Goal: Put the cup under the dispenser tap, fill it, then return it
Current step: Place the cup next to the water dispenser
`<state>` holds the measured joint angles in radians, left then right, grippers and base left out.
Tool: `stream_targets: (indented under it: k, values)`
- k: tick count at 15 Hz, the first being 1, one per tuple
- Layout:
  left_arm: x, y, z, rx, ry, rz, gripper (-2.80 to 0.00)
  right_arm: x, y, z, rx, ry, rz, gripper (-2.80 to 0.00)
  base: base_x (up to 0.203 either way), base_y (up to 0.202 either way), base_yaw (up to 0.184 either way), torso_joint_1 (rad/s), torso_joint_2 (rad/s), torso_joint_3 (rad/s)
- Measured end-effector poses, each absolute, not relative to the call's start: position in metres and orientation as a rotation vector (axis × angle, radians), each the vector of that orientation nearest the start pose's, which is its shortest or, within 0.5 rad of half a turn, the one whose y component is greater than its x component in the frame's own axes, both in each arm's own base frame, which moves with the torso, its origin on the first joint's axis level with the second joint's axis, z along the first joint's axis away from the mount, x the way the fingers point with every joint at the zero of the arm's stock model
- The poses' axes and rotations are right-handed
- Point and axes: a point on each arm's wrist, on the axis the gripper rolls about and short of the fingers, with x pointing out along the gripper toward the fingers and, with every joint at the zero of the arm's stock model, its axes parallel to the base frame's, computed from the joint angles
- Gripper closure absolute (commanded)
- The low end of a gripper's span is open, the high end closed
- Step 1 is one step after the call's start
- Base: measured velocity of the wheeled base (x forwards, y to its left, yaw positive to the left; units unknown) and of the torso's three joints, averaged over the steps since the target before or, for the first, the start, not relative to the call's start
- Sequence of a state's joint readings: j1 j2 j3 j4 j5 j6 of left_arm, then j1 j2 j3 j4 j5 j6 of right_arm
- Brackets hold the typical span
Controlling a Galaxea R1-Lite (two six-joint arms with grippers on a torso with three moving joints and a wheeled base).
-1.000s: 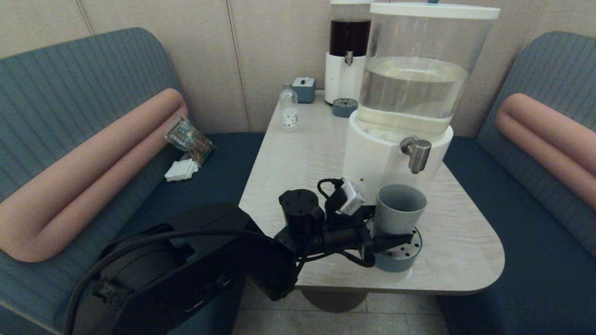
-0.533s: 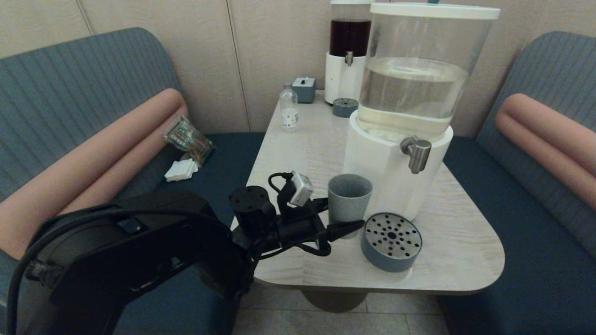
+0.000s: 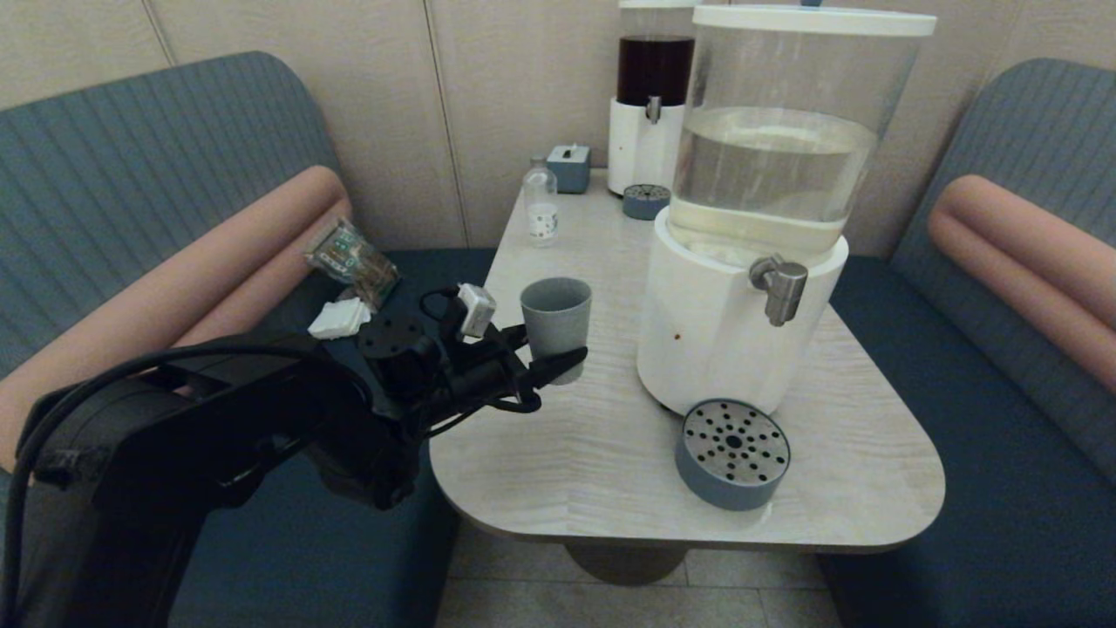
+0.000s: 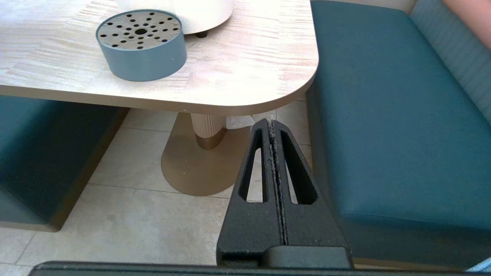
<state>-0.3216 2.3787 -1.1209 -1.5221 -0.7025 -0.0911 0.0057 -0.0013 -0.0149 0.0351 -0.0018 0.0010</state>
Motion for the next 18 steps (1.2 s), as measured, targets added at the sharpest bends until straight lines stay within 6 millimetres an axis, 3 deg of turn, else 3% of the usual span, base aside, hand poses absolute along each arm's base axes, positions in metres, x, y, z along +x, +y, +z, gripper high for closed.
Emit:
stream_targets:
  k: [4,8,12,18]
  values:
    - [0.447,-0.137,0.087,-0.024,-0.315,-0.940,0.00,-0.024,0.000,0.076,0.002,0.018,0.004,0.00,0.000,0.000,0.000,0.000,0.00,0.000]
    - [0.480,-0.107,0.062,-0.020,-0.316,-0.845,0.00,-0.024,0.000,0.076,0.002,0.019,0.004,0.00,0.000,0.000,0.000,0.000,0.00,0.000]
    - [0.489,-0.096,0.038,-0.050,-0.276,-0.825,0.00,-0.024,0.000,0.076,0.001,0.019,0.004,0.00,0.000,0.000,0.000,0.000,0.00,0.000]
    - [0.493,-0.096,0.025,-0.056,-0.254,-0.823,0.00,-0.024,0.000,0.076,0.002,0.019,0.004,0.00,0.000,0.000,0.000,0.000,0.00,0.000]
